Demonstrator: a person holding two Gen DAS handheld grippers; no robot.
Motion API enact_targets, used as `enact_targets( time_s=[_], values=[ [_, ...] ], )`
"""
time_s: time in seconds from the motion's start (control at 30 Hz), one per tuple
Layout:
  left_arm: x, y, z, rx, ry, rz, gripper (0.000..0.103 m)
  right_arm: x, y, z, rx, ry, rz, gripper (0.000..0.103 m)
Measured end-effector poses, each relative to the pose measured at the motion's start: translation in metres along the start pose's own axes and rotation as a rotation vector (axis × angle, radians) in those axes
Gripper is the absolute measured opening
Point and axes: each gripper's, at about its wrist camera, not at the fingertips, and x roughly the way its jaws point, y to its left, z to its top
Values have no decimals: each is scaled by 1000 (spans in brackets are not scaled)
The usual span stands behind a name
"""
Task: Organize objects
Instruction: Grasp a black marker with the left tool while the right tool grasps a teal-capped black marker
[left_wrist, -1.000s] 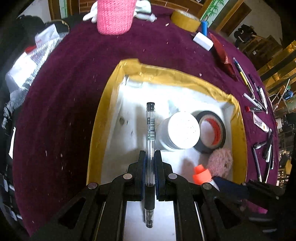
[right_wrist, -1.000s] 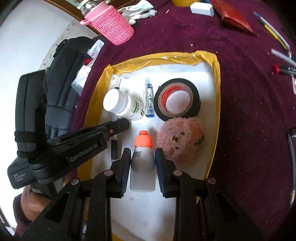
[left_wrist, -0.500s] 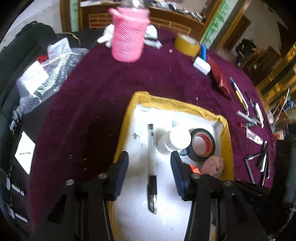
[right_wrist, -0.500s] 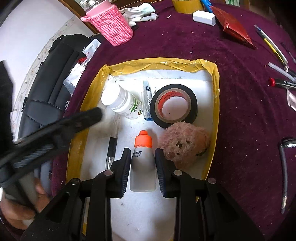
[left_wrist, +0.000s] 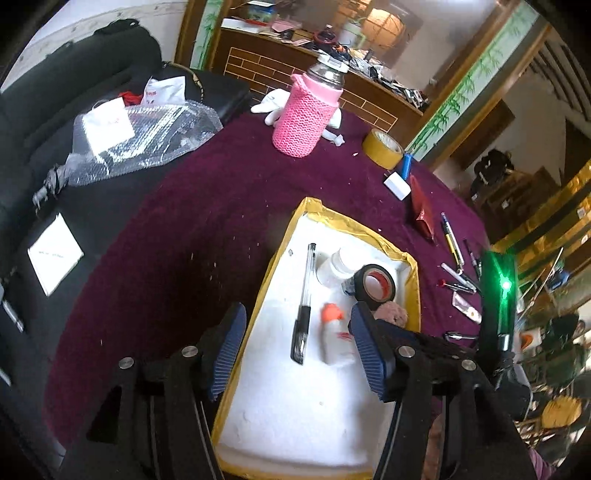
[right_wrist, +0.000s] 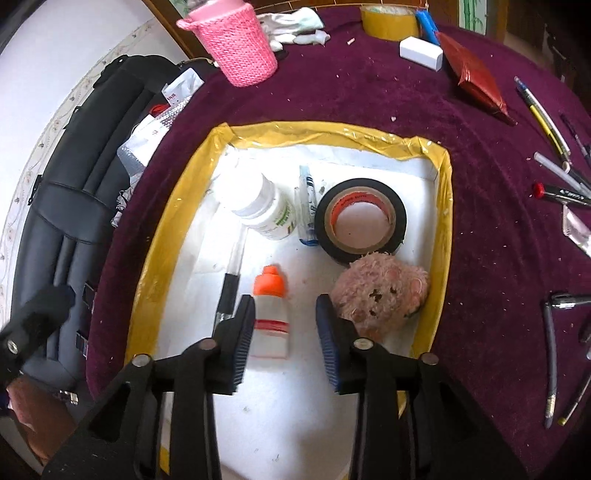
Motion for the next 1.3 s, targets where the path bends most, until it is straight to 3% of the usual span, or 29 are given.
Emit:
enact_targets(
  time_s=[0.17,0.3,0.5,0.7,0.93,1.3],
  values=[
    [-2,-7,-12,-19,21,-40,53,-33,-5,-11,4,-52,-36,40],
    [-5,-28,-26,10,41,-72,53,-74,-36,-30,42,-131,-71,48],
    [-6,-83,-58,96,98,-66,53,-118,-147,-83,192,-190,-181,52],
    [17,-162,-91,198,201,-68,53,-143,-249,-132,382,-195,-177,52],
    [88,-250,-124,294,293,7,53,-171,-309,-157,421,-234,-147,52],
    [140,-295,-128,316,223,191,53,-191,-374,-181,444,-230,-158,52]
  ],
)
